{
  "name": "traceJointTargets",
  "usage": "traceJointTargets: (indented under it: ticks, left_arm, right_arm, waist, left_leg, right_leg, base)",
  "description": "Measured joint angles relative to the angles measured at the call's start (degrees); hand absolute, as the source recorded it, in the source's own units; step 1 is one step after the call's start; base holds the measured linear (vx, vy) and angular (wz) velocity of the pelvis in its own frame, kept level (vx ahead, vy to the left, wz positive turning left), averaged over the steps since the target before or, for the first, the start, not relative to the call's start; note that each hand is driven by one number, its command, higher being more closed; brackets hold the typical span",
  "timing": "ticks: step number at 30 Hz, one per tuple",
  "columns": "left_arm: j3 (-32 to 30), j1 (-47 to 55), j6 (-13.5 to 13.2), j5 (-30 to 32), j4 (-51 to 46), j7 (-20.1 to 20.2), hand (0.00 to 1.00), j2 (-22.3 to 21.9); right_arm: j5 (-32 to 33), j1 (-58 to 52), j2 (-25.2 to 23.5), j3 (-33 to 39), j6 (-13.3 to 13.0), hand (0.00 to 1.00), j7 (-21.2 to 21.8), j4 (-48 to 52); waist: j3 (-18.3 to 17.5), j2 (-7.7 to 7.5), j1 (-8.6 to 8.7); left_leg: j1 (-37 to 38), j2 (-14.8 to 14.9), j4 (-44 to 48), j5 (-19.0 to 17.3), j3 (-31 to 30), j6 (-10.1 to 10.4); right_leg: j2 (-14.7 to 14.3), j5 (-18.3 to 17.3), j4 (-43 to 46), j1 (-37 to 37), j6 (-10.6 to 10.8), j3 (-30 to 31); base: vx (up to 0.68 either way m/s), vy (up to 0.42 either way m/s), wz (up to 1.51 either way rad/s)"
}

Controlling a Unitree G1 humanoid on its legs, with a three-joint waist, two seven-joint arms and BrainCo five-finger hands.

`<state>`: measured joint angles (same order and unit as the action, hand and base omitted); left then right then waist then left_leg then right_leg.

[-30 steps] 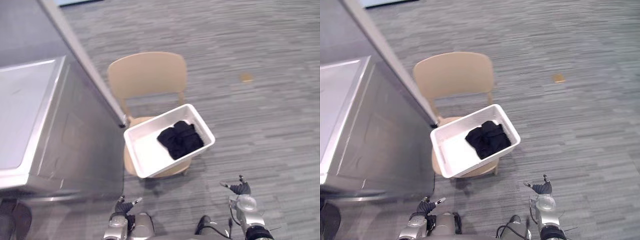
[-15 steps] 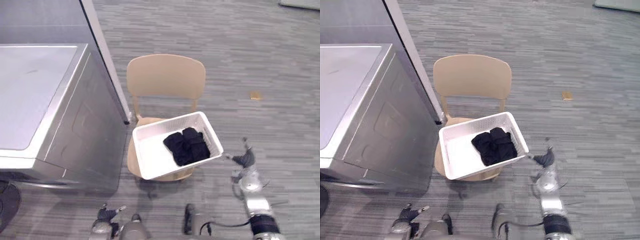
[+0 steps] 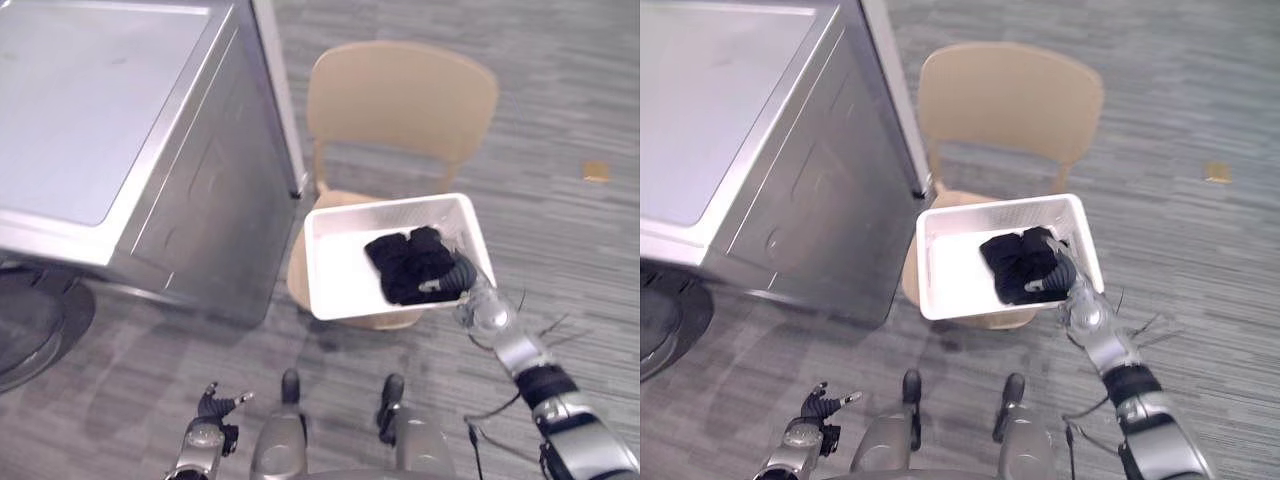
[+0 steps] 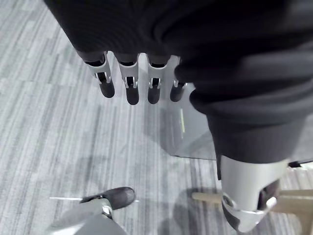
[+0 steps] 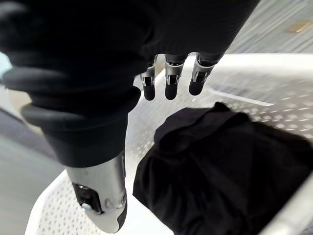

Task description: Pick up the laundry basket with both hands and put the clothes into the washing machine.

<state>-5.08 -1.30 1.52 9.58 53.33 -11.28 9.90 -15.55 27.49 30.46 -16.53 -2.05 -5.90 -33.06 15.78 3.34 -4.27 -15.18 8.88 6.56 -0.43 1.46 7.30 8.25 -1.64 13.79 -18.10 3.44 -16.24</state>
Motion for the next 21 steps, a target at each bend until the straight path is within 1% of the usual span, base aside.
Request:
traceJointTargets:
  ticks: [1, 4, 7, 8, 11, 12, 13, 16, 18, 21]
  left_arm:
    - [0.07, -0.01, -0.50, -0.02, -0.01, -0.01, 0.00, 0.18]
    - [0.79, -0.76, -0.76, -0.52, 0.07, -0.05, 0.00, 0.36]
    - [1.24, -2.54, -0.88, -1.01, 0.03, -0.14, 0.00, 0.29]
    - [1.23, -3.33, -1.00, -1.25, -0.02, -0.38, 0.00, 0.43]
    - [2.61, -4.46, -1.48, -3.16, -0.02, -1.02, 0.00, 0.40]
    - [2.70, -4.55, -1.86, -3.57, -0.01, -1.37, 0.00, 0.50]
    - [2.80, -4.99, -1.97, -4.43, -0.02, -1.44, 0.00, 0.48]
    - [3.22, -6.97, -2.02, -5.21, -0.87, -1.50, 0.00, 0.08]
    - [3.22, -8.48, -2.16, -5.54, -2.03, -1.50, 0.00, -0.49]
    - [3.20, -9.57, -2.34, -5.57, -3.52, -1.49, 0.00, -1.74]
  right_arm:
    - [-0.67, 3.74, 0.18, -1.69, -0.03, 0.00, -0.05, -2.57]
    - [-2.65, 9.50, 1.43, -4.76, 0.05, 0.00, -0.15, -8.60]
    - [-3.14, 12.28, 2.70, -4.81, 0.56, 0.00, -0.60, -13.20]
    - [-3.14, 14.25, 2.82, -4.78, 1.07, 0.00, -1.12, -15.72]
    - [-2.93, 16.66, 3.58, -4.48, 2.09, 0.00, -2.71, -18.30]
    - [-2.83, 17.58, 3.59, -4.11, 2.18, 0.00, -2.72, -18.26]
    - [-2.79, 18.49, 3.81, -3.81, 2.19, 1.00, -2.72, -18.14]
    - [-2.31, 20.96, 5.07, -3.60, 2.07, 1.00, -2.73, -16.33]
    - [-2.34, 22.28, 5.96, -3.76, 2.08, 1.00, -2.73, -15.19]
    - [-2.13, 23.70, 6.05, -4.20, 2.11, 1.00, -2.71, -14.65]
  waist:
    - [1.47, 0.21, -0.03]
    - [4.62, 0.45, -0.38]
    - [6.74, 1.23, -1.36]
    - [7.64, 1.53, -1.39]
    - [8.46, 2.17, -1.39]
    - [8.60, 2.00, -1.32]
    - [8.70, 1.78, -1.20]
    - [8.58, 1.33, -0.98]
    - [8.58, 1.28, -0.99]
    - [8.58, 1.26, -1.00]
  left_leg:
    - [-0.76, -0.25, -1.24, 1.39, -0.69, -0.12]
    - [-2.64, -0.74, -2.69, 3.35, -2.53, -0.13]
    - [-4.42, -1.12, -3.54, 4.54, -2.97, -0.40]
    - [-5.42, -1.40, -4.69, 5.99, -3.16, -0.54]
    - [-7.27, -2.03, -6.39, 7.36, -3.82, -0.76]
    - [-7.70, -2.07, -6.92, 7.77, -3.81, -0.75]
    - [-8.43, -2.12, -7.21, 8.02, -3.74, -0.81]
    - [-11.17, -2.11, -7.82, 8.41, -3.58, -0.40]
    - [-12.86, -2.06, -7.78, 8.50, -3.47, -0.27]
    - [-13.86, -1.93, -7.87, 8.50, -2.90, -0.26]
  right_leg:
    - [0.20, 0.48, -0.08, -0.81, -0.28, -0.64]
    - [0.53, 0.90, 0.13, -2.59, -0.46, -1.59]
    - [0.98, 1.64, 0.27, -4.39, -0.49, -2.05]
    - [1.34, 2.12, 0.40, -5.80, -0.55, -2.31]
    - [2.08, 2.22, 1.38, -8.64, -0.49, -2.48]
    - [2.20, 2.23, 1.65, -9.40, -0.49, -2.47]
    - [2.40, 2.21, 2.17, -10.54, -0.48, -2.43]
    - [2.84, 2.04, 3.31, -14.05, -0.28, -2.32]
    - [3.15, 1.94, 3.93, -15.99, -0.27, -2.28]
    - [3.54, 1.70, 4.95, -17.53, -0.60, -2.36]
  base:
    - [-0.14, -0.005, 0.18]
    - [-0.14, -0.017, 0.25]
    - [-0.09, 0.009, 0.13]
    - [-0.09, 0.014, 0.12]
    - [-0.07, 0.005, 0.11]
    - [-0.05, -0.016, 0.04]
    - [-0.04, -0.023, 0.02]
    - [-0.06, -0.041, 0.00]
    - [-0.08, -0.043, 0.02]
    - [-0.06, -0.060, 0.02]
